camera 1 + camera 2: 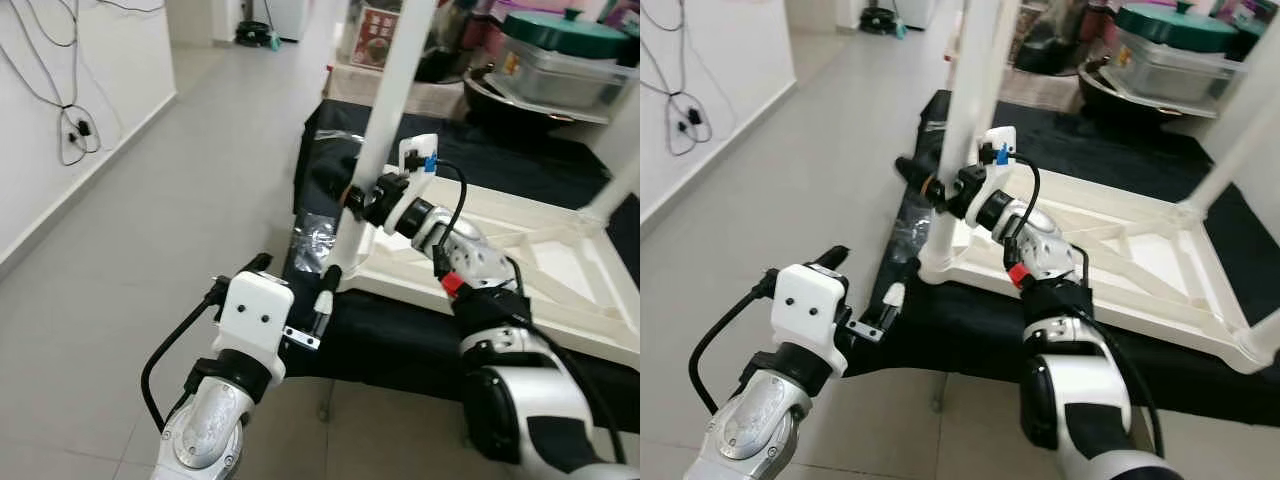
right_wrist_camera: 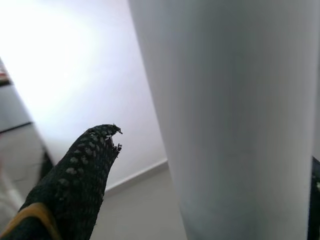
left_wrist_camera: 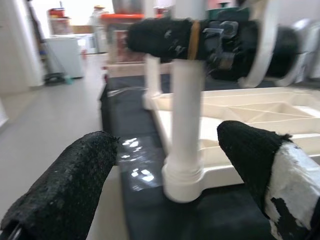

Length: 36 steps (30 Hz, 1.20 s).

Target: Building children table

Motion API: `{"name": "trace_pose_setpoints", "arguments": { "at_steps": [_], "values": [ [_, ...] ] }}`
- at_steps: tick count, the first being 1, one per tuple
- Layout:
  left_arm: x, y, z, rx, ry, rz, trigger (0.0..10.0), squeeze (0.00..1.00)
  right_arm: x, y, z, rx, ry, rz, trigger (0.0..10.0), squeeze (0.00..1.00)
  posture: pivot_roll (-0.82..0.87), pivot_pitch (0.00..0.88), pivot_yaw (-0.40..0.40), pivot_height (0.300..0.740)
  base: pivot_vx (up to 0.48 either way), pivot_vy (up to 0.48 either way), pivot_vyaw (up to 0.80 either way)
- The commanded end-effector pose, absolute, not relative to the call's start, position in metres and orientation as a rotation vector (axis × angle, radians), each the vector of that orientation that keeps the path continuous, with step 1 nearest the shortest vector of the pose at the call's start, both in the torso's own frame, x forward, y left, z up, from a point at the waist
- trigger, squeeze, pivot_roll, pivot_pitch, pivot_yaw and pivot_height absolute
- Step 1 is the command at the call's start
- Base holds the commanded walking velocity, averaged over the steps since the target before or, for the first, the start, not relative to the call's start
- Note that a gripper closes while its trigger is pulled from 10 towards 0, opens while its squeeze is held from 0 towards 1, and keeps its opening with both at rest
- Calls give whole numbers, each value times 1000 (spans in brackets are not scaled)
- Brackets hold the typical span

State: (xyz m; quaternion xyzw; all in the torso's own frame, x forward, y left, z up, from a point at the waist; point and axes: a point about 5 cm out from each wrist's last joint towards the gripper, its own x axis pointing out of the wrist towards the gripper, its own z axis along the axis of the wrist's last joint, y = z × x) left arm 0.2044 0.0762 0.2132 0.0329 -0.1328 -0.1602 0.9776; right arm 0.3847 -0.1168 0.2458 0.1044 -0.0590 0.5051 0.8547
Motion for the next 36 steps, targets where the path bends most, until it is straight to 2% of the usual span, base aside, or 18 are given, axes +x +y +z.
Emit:
{"name": "trace_pose_setpoints", "arguments": {
  "at_steps": [1,2,3,5,6,13,18,20,21,23,24,26,27,28,32,33,34,36],
  "values": [
    [205,74,212,56,-256,-333,10000,0,378,-102,240,203,-75,1255,10000,0,142,84,-136,740,0,0,0],
    [205,74,212,56,-256,-333,10000,0,378,-102,240,203,-75,1255,10000,0,142,84,-136,740,0,0,0],
    [203,71,213,44,-256,-350,10000,0,381,-89,231,178,-19,1289,4157,0,161,83,-146,740,0,0,0],
    [203,70,213,40,-255,-358,10000,0,383,-85,228,163,1,1274,4157,0,161,82,-145,740,0,0,0],
    [201,69,213,29,-249,-369,10000,0,385,-81,224,122,7,1235,0,0,162,79,-144,740,0,0,0],
    [199,67,210,28,-236,-388,10000,0,389,-79,216,64,16,1108,0,0,157,72,-139,740,0,0,0],
    [199,69,209,26,-237,-368,10000,0,398,-108,207,48,-22,790,0,0,146,64,-132,740,0,0,0],
    [199,69,209,26,-237,-368,10000,0,398,-108,207,48,-22,790,0,0,146,64,-132,740,0,0,0],
    [199,70,208,31,-236,-361,10000,0,408,-138,200,45,5,379,0,0,141,64,-125,740,0,0,0],
    [199,70,208,31,-236,-361,10000,0,408,-138,200,45,5,379,0,0,141,64,-125,740,0,0,0],
    [200,72,208,35,-236,-353,10000,0,406,-183,186,86,56,-122,0,0,134,66,-119,740,0,0,0],
    [200,72,208,35,-236,-353,10000,0,406,-183,186,86,56,-122,0,0,134,66,-119,740,0,0,0],
    [201,73,208,45,-236,-347,10000,0,395,-207,172,108,111,-418,0,0,142,64,-121,740,0,0,0],
    [202,74,207,52,-237,-343,10000,0,387,-212,162,115,140,-562,0,0,141,69,-117,740,0,0,0],
    [202,74,207,52,-236,-341,10000,0,385,-205,159,121,139,-560,0,0,139,70,-125,740,0,0,0],
    [202,74,207,59,-237,-344,10000,0,387,-192,165,110,99,-500,980,0,136,79,-126,740,0,0,0],
    [202,74,207,60,-237,-345,10000,0,392,-174,175,110,36,-389,10000,0,136,80,-126,740,0,0,0],
    [202,74,207,59,-236,-346,10000,0,395,-160,184,118,-17,-295,10000,0,139,84,-127,740,0,0,0]
  ]
}}
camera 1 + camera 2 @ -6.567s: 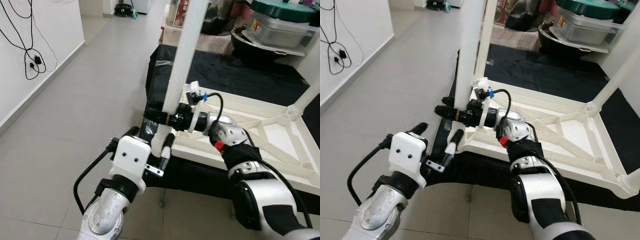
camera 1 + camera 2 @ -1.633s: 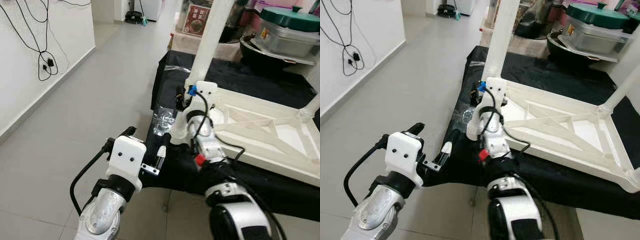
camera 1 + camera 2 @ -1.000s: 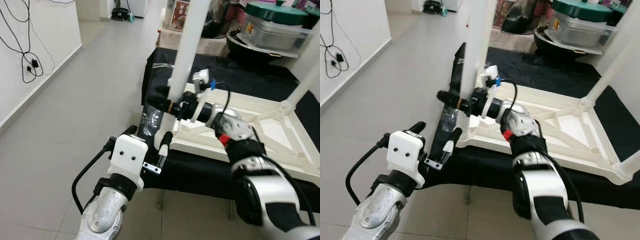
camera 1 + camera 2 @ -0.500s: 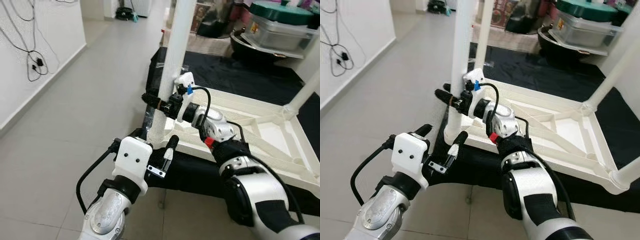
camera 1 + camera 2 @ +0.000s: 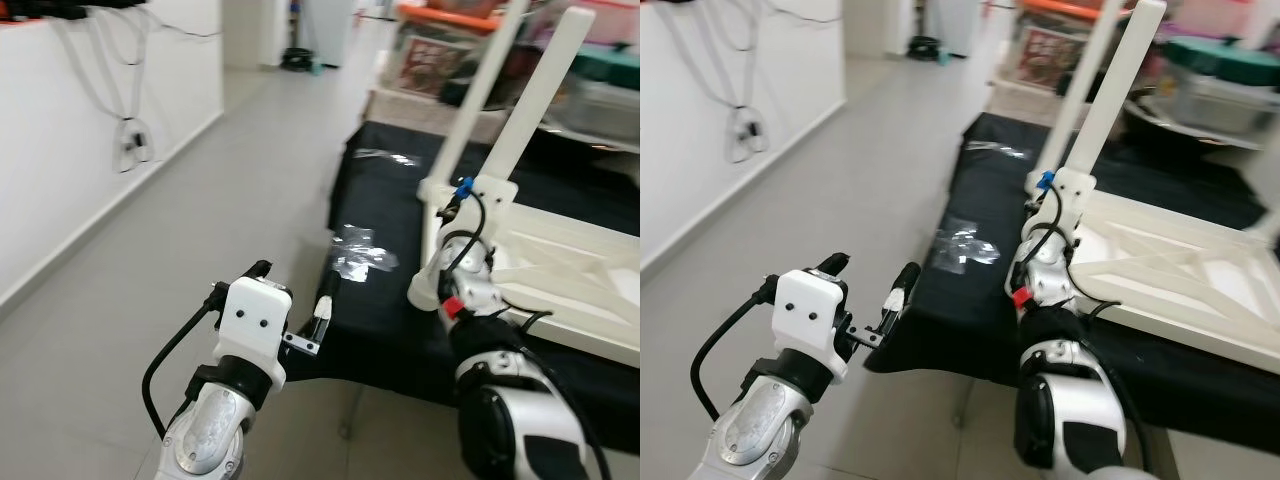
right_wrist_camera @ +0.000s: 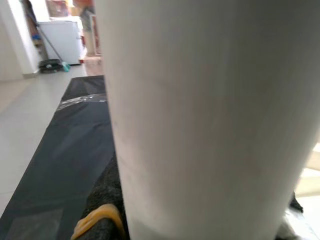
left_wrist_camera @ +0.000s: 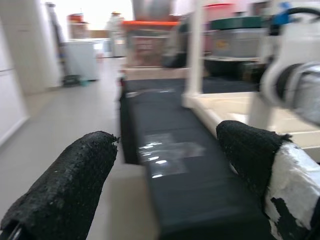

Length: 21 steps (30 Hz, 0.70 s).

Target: Building children table

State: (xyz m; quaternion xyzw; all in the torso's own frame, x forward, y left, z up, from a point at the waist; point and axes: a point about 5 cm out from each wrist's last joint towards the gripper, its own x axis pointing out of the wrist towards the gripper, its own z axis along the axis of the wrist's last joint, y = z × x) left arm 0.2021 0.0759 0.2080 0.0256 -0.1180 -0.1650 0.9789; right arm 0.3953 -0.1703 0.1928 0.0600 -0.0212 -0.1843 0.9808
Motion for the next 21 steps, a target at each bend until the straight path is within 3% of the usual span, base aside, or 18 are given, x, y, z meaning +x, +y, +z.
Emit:
{"name": "trace_pose_setpoints", "arguments": {
  "at_steps": [1,2,3,7,8,9,11,12,13,14,16,18,19,21],
  "values": [
    [202,74,207,57,-236,-346,10000,0,397,-148,192,137,-60,-211,10000,0,139,83,-127,740,0,0,0],
    [202,74,207,57,-236,-346,10000,0,397,-148,192,137,-60,-211,10000,0,139,83,-127,740,0,0,0],
    [202,74,208,59,-237,-346,10000,0,399,-132,205,162,-131,-75,10000,1000,138,83,-124,740,0,0,0],
    [202,74,208,58,-238,-345,10000,0,401,-126,221,150,-212,-8,10000,1000,136,85,-124,740,0,0,0],
    [202,74,208,58,-239,-345,10000,0,402,-127,226,156,-224,24,10000,710,136,87,-126,740,0,0,0],
    [203,74,208,58,-239,-343,10000,0,404,-124,229,188,-207,125,10000,0,136,91,-127,740,0,0,0],
    [203,74,208,58,-239,-342,10000,0,405,-122,231,214,-198,200,10000,0,136,91,-127,740,0,0,0],
    [203,74,208,59,-239,-340,10000,0,405,-122,235,209,-191,371,10000,0,133,92,-124,740,0,0,0],
    [203,74,208,59,-239,-340,10000,0,405,-122,235,209,-191,371,10000,0,133,92,-124,740,0,0,0],
    [203,74,209,57,-239,-339,10000,0,402,-122,233,178,-171,556,10000,0,138,92,-128,740,0,0,0],
    [203,74,209,56,-240,-338,10000,0,399,-121,231,166,-154,663,10000,0,138,92,-128,740,0,0,0],
    [203,74,209,57,-240,-338,10000,0,388,-122,225,128,-103,956,10000,0,138,88,-127,740,0,0,0],
    [203,74,209,57,-240,-338,10000,0,388,-122,225,128,-103,956,10000,0,138,88,-127,740,0,0,0],
    [203,74,209,58,-242,-337,10000,0,381,-123,221,98,-53,1130,10000,0,139,90,-131,740,0,0,0]
  ]
}}
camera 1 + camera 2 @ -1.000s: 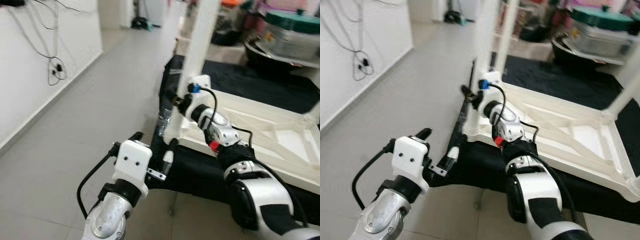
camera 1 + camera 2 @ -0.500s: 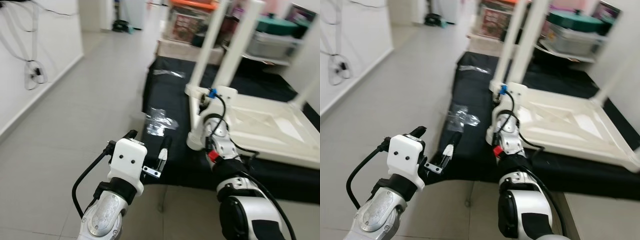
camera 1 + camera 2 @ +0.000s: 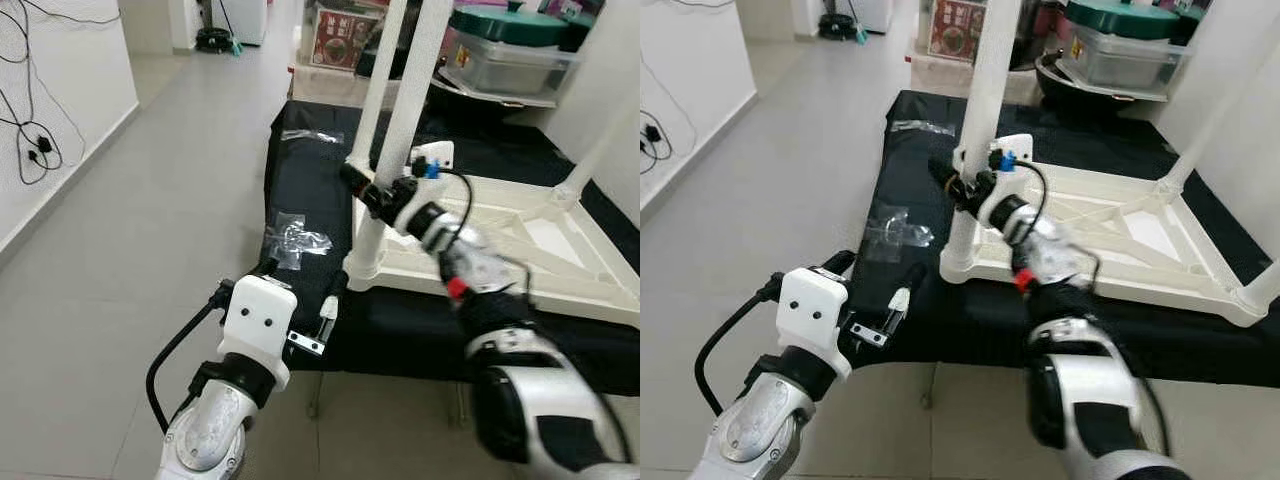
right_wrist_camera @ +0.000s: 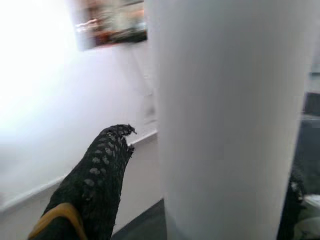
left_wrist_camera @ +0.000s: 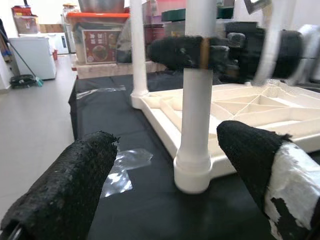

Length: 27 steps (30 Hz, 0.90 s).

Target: Building children table

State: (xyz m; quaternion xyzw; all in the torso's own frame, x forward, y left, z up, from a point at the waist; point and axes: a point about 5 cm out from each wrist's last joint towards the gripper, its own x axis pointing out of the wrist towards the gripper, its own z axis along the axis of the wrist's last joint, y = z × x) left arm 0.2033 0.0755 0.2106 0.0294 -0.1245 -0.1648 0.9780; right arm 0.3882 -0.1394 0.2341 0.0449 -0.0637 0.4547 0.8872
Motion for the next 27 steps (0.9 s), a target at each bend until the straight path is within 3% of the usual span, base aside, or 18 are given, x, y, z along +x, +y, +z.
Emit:
{"name": "trace_pose_setpoints", "arguments": {
  "at_steps": [1,5,12,13,18,19,23,24,26,27],
  "values": [
    [203,74,209,58,-242,-337,10000,0,381,-123,221,93,-43,1158,10000,0,139,90,-131,740,0,0,0],
    [203,74,210,62,-247,-336,10000,0,377,-117,219,102,24,1322,10000,0,156,88,-138,740,0,0,0],
    [203,76,212,66,-253,-327,10000,0,378,-100,215,137,74,1368,10000,0,157,92,-138,740,0,0,0],
    [203,76,212,66,-252,-328,10000,0,381,-98,213,135,70,1303,0,0,157,92,-138,740,0,0,0],
    [202,75,211,62,-250,-329,10000,0,387,-97,213,170,14,1168,0,0,155,96,-138,740,0,0,0],
    [202,75,211,61,-249,-329,10000,0,397,-102,213,135,-21,927,0,0,149,97,-139,740,0,0,0],
    [201,75,212,59,-249,-329,10000,0,411,-121,207,63,-5,468,0,0,144,99,-137,740,0,0,0],
    [201,75,212,59,-249,-329,10000,0,411,-121,207,63,-5,468,0,0,144,99,-137,740,0,0,0],
    [201,75,211,60,-247,-331,10000,0,414,-138,202,115,23,215,0,0,141,99,-135,740,0,0,0],
    [202,74,211,60,-247,-331,10000,0,413,-154,195,117,42,-5,0,0,141,100,-134,740,0,0,0]
  ]
}}
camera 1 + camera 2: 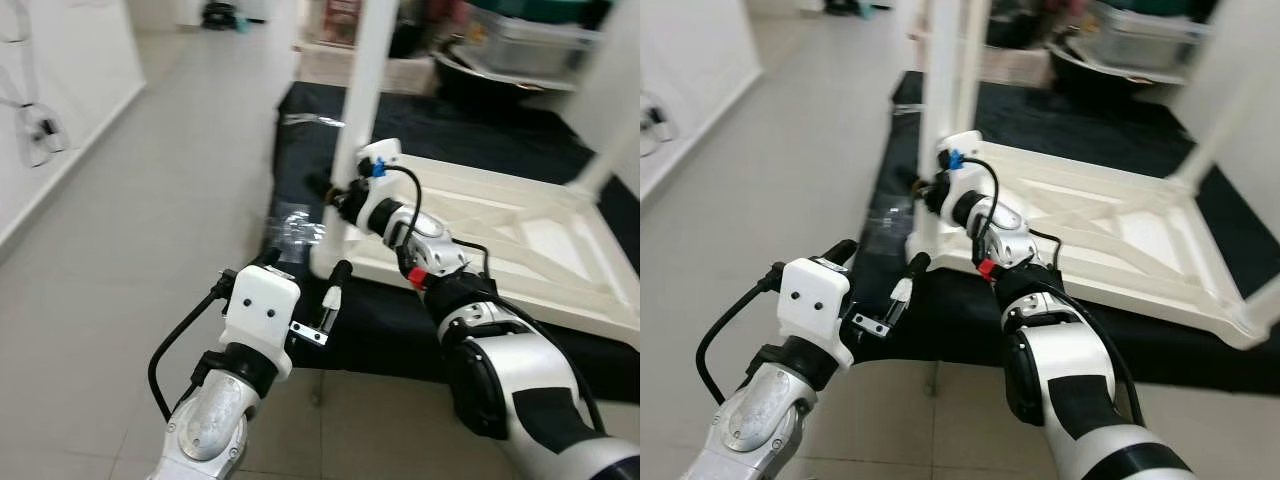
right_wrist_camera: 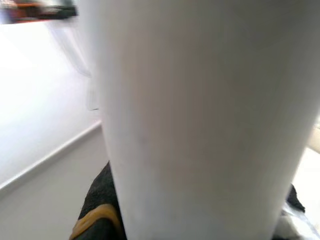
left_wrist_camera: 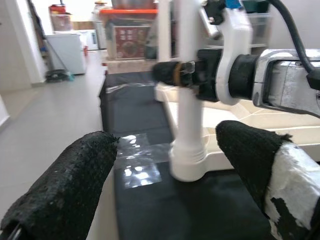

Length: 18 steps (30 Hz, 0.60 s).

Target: Building children table

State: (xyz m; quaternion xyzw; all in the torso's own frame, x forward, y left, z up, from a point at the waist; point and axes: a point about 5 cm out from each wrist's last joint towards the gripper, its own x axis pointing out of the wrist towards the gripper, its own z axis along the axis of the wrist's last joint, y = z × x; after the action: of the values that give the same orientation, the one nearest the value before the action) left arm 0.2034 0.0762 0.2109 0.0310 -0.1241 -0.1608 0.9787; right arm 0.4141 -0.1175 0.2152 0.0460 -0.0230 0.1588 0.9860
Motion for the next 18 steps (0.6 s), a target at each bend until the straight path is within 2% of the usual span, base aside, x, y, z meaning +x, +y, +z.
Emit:
{"name": "trace_pose_setpoints", "arguments": {
  "at_steps": [1,2,3,4,8,9,10,11,14,15,18],
  "values": [
    [202,74,211,60,-247,-331,10000,0,413,-154,195,117,42,-5,0,0,141,100,-134,740,0,0,0],
    [202,74,211,61,-246,-332,10000,0,409,-167,188,121,57,-193,0,0,143,101,-133,740,0,0,0],
    [202,74,211,61,-246,-332,10000,0,409,-167,188,121,57,-193,0,0,143,101,-133,740,0,0,0],
    [202,74,211,62,-246,-333,10000,0,406,-175,185,118,63,-305,0,0,143,101,-133,740,0,0,0],
    [202,74,211,62,-246,-333,10000,0,402,-172,180,129,72,-368,0,0,148,101,-134,740,0,0,0],
    [202,74,211,62,-247,-332,10000,0,401,-163,179,139,66,-357,0,0,143,103,-134,740,0,0,0],
    [202,74,211,61,-246,-331,10000,0,400,-155,180,150,55,-350,10000,0,138,103,-132,740,0,0,0],
    [202,74,211,60,-246,-331,10000,0,402,-144,186,164,15,-282,10000,0,143,104,-135,740,0,0,0],
    [202,74,211,62,-246,-332,10000,0,404,-135,194,176,-40,-192,10000,0,142,107,-130,740,0,0,0],
    [202,75,211,64,-246,-329,10000,0,407,-127,214,161,-160,-35,10000,1000,139,106,-130,740,0,0,0],
    [202,75,211,65,-245,-328,10000,0,409,-127,223,156,-194,23,10000,1000,139,107,-129,740,0,0,0]
  ]
}}
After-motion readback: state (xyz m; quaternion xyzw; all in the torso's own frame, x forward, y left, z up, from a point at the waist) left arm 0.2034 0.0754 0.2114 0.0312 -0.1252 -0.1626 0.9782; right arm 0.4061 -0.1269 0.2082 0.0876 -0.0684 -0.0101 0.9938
